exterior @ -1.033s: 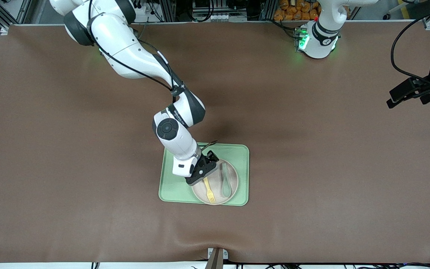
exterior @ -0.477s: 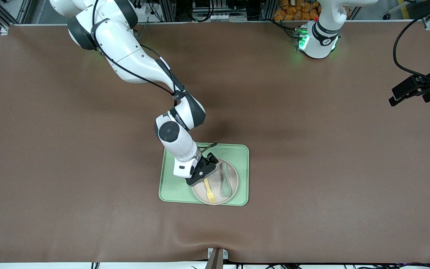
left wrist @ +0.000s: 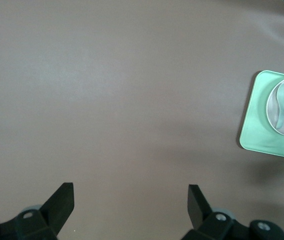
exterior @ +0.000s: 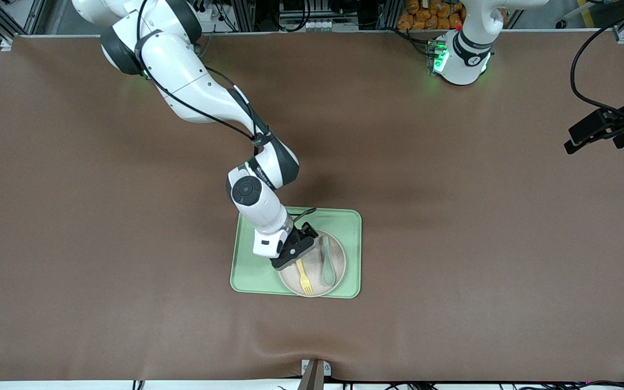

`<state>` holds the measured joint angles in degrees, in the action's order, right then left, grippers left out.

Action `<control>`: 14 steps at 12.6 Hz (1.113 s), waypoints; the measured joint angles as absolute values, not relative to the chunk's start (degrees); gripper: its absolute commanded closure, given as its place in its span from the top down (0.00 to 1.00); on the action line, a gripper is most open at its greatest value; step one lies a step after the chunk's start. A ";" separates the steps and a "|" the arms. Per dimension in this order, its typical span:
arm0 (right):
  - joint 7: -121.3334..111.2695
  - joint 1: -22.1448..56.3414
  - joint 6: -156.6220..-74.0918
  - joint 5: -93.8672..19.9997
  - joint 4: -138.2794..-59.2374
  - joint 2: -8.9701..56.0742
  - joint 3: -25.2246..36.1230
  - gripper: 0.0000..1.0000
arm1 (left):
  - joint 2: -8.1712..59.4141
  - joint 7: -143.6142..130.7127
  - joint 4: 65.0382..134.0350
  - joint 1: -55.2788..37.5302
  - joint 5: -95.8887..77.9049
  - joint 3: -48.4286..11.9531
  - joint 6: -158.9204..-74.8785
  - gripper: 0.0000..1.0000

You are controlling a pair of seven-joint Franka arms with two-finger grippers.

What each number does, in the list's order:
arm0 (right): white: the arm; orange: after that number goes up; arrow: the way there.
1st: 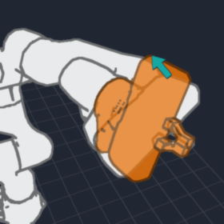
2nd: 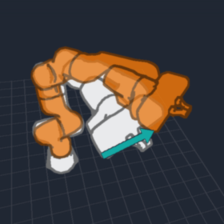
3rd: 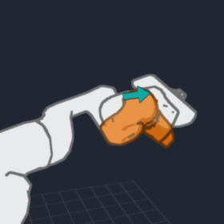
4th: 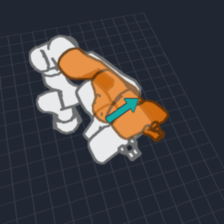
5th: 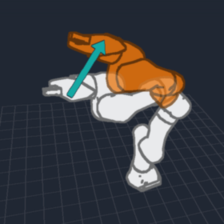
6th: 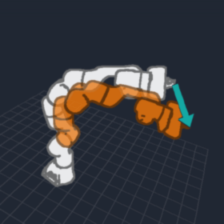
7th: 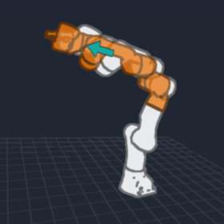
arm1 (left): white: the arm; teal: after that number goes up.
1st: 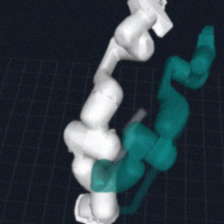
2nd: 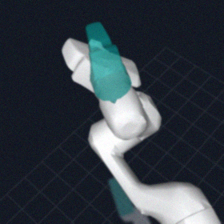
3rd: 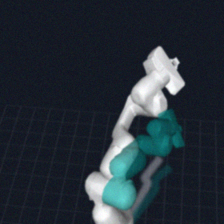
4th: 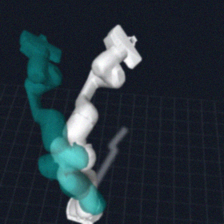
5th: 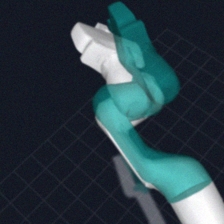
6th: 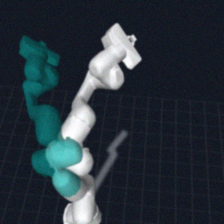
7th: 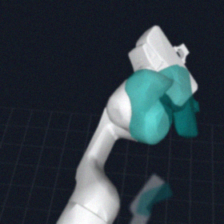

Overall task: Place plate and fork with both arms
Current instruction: 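Lower the right gripper and close it on the yellow fork handle, then lift the yellow fork off the plate with the right gripper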

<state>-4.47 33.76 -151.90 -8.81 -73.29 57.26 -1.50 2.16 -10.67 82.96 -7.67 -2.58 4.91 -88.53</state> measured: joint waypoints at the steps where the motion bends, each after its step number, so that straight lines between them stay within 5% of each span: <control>1: -4.47 34.10 -152.15 -8.80 -73.28 57.28 -1.49 1.00 | 2.16 -10.67 82.96 -7.68 -2.58 4.91 -88.53 1.00; 14: -10.97 34.57 -155.44 -7.41 -73.31 57.72 -1.20 1.00 | 2.16 -10.59 82.97 -7.81 -2.58 4.72 -88.30 1.00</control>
